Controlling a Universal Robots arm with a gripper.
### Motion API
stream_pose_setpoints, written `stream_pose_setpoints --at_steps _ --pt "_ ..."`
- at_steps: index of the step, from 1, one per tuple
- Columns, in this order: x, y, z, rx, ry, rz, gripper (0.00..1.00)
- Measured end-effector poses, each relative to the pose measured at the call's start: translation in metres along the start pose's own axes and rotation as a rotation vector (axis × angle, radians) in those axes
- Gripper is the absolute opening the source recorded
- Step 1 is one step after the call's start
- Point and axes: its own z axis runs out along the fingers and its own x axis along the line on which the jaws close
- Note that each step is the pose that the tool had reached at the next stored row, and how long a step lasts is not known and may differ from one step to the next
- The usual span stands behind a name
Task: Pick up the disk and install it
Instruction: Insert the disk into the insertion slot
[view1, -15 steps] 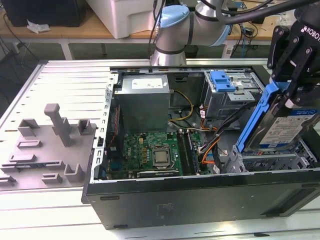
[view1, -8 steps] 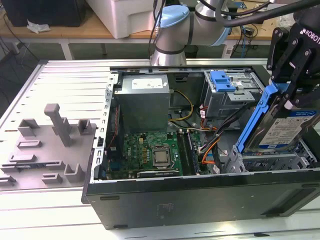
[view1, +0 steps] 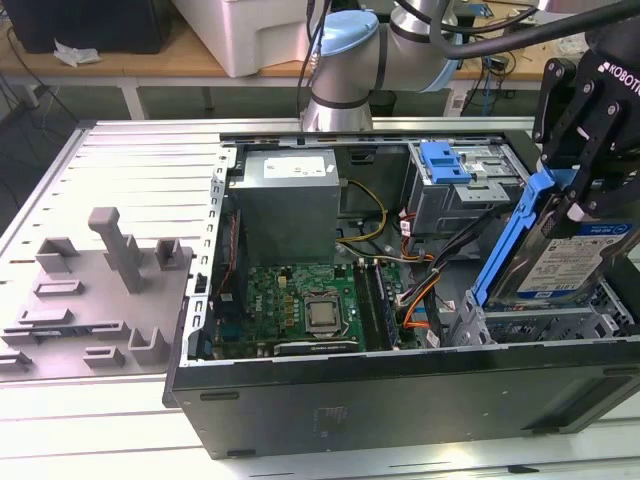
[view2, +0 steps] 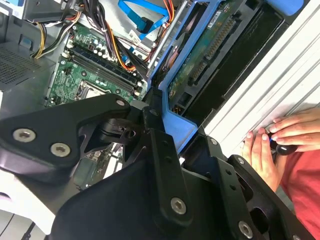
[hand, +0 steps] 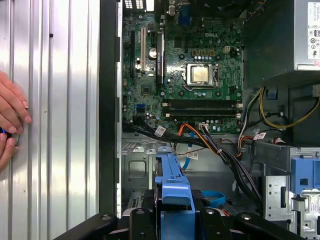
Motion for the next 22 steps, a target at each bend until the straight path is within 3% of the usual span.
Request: stream_pose_setpoints --at_steps 22 --pt "0.0001 -0.0003 0.0082 -0.0001 -0.0001 0.000 0.37"
